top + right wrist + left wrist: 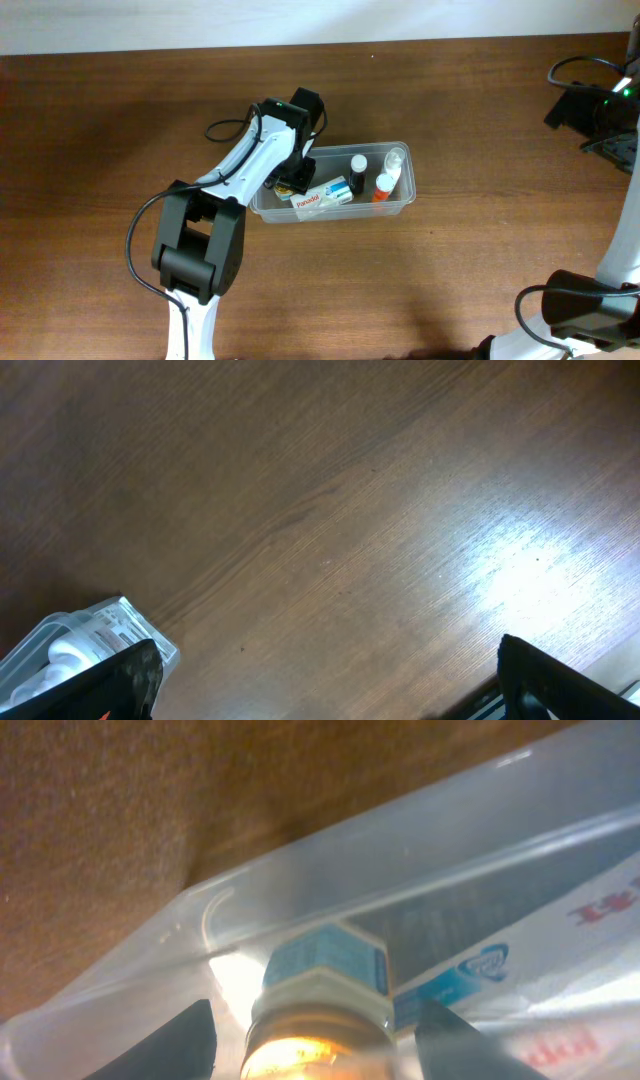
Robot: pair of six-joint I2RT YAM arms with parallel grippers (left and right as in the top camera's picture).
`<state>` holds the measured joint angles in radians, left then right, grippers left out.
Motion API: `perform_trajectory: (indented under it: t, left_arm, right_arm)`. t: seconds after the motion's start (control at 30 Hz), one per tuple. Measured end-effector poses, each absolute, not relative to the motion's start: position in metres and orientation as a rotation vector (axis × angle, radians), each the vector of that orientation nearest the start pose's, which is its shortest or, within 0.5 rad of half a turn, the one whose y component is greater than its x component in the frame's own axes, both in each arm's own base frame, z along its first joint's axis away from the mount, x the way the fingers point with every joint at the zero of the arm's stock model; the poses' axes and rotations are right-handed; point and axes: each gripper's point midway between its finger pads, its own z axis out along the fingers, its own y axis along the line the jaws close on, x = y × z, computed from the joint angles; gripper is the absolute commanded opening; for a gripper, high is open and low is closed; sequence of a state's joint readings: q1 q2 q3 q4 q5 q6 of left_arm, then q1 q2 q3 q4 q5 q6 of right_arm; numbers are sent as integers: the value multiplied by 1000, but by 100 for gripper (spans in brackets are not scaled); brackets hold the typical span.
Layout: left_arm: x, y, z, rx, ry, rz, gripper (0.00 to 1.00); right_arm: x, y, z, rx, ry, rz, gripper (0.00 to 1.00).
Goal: Pack container
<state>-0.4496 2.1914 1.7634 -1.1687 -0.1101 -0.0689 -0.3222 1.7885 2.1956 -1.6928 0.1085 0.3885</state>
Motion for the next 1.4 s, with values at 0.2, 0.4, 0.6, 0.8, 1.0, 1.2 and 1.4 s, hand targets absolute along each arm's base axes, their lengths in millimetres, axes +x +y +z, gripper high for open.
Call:
perform_trajectory:
  t: [0.2,0.4,0.6,0.8,1.0,1.2,1.4]
  left_arm:
    - [382,-163,44,598,3082,186,69]
    - [392,-167,68,578,3014,153,75]
    - [397,-170,130,541,2880,91,99]
    - [374,-158,221,497,2710,25,100]
    - [323,-134,313,447,2524,-46,99]
    - [276,-111,352,427,2447,-72,100]
    - [241,-90,351,432,2501,-23,99]
  right_arm:
    - [323,-128,288,1013,2664,-141,98]
    - [323,-128,288,1012,2664,-141,98]
    - [323,-128,288,1012,2664,-141,98]
    - [324,-128,288,1012,2663,-141,98]
    - [323,-128,288,1013,2664,-141,98]
    - [323,-128,288,1012,2664,-141,98]
    - [323,-128,288,1012,2664,-141,98]
